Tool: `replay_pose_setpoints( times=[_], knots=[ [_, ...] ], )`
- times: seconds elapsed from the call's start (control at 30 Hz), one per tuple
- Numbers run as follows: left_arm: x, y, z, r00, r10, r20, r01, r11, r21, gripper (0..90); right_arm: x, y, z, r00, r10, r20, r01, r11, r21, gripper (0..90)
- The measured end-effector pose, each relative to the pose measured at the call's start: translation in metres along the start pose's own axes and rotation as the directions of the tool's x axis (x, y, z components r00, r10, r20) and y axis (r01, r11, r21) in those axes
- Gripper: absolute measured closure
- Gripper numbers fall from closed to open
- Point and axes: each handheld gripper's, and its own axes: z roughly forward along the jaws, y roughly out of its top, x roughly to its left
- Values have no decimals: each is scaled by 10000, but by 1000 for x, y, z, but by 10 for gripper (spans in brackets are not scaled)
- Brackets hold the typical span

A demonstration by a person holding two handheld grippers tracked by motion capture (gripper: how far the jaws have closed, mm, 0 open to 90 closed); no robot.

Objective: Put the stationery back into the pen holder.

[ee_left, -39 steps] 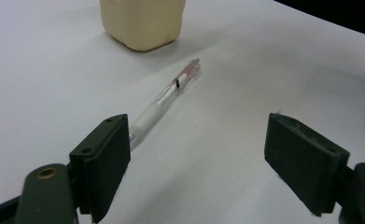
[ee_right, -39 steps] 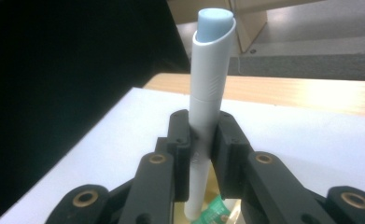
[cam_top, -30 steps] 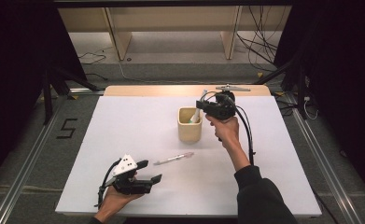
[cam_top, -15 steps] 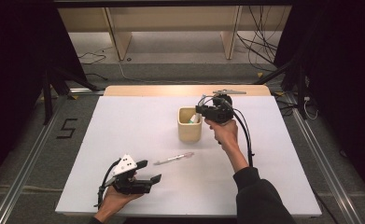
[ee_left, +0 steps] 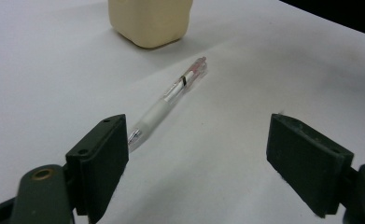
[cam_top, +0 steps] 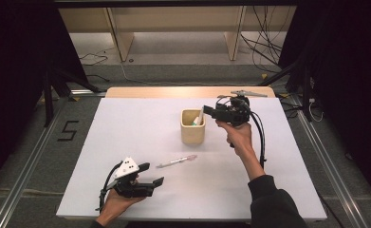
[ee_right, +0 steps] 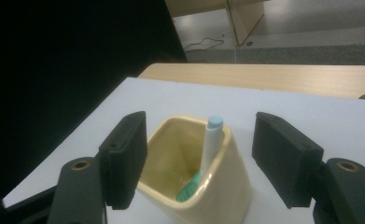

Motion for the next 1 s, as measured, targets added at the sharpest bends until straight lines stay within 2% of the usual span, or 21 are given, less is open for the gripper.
replay_pose_setpoints(
  times=[0.23,0.3,0.47,0.6,0.87,1.0],
  knots=[
    [0,0,1,10000,-61,-21,61,10000,3,205,-9,-12,-17,10000,40,-84,-41,9999,-103,344],
    [0,0,1,10000,-62,-22,62,10000,10,205,-9,-14,-22,10000,-82,-23,81,9998,-155,341],
    [1,1,1,10000,-3,-31,3,10000,67,204,-8,-19,-35,9994,-297,-197,292,9993,-249,323],
    [2,2,1,10000,-9,-47,9,10000,77,203,-5,-27,-42,9984,-505,-259,503,9987,-88,307],
    [6,7,-1,9997,69,-224,-64,9997,220,203,-5,-46,-55,9969,-551,-570,547,9985,-80,296],
    [11,11,-1,9993,140,-335,-125,9989,447,204,-3,-57,-61,9952,-698,-683,699,9976,-12,294]
  ],
)
